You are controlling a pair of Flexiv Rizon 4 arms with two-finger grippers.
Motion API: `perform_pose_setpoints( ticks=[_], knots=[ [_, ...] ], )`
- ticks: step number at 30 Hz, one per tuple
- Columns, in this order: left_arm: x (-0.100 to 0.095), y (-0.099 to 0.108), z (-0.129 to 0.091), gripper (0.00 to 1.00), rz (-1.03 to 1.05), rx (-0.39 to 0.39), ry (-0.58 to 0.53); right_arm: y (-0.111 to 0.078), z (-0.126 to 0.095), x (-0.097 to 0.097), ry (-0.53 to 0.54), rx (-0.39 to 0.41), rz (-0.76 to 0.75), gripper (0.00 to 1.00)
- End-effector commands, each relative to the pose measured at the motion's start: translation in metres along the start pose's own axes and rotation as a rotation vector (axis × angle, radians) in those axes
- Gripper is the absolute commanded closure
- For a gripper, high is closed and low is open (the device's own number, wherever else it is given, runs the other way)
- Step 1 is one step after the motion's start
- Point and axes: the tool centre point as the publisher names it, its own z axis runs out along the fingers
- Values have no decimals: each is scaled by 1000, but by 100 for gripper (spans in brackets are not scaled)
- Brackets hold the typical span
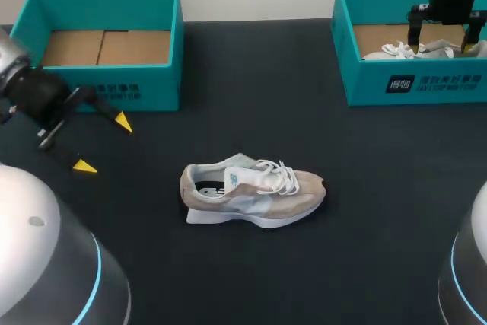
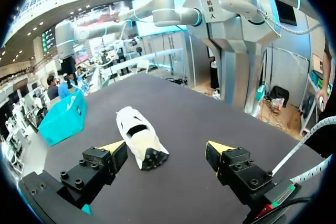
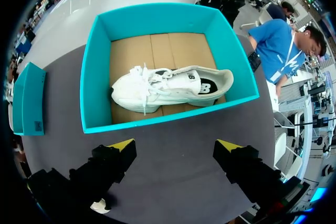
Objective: Take the shoe out of the shoebox, open the shoe tongue, remove and reinsert the insole, then place the shoe into the shoebox
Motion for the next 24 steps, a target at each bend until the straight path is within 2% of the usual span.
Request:
perform_pose_setpoints(
  ticks=[1,2,7,12,24],
  knots=[
    [4,6,2,0,3,58,-94,-1,0,0,2,-3,0,0],
    [5,5,3,0,-51,109,-135,-1,0,0,2,-3,0,0],
    [13,13,11,0,-117,61,-289,-1,0,0,2,-3,0,0],
    [23,25,16,0,-178,36,-366,-1,0,0,2,-3,0,0],
    [37,67,30,0,-289,79,-524,-1,0,0,2,-3,0,0]
  ],
)
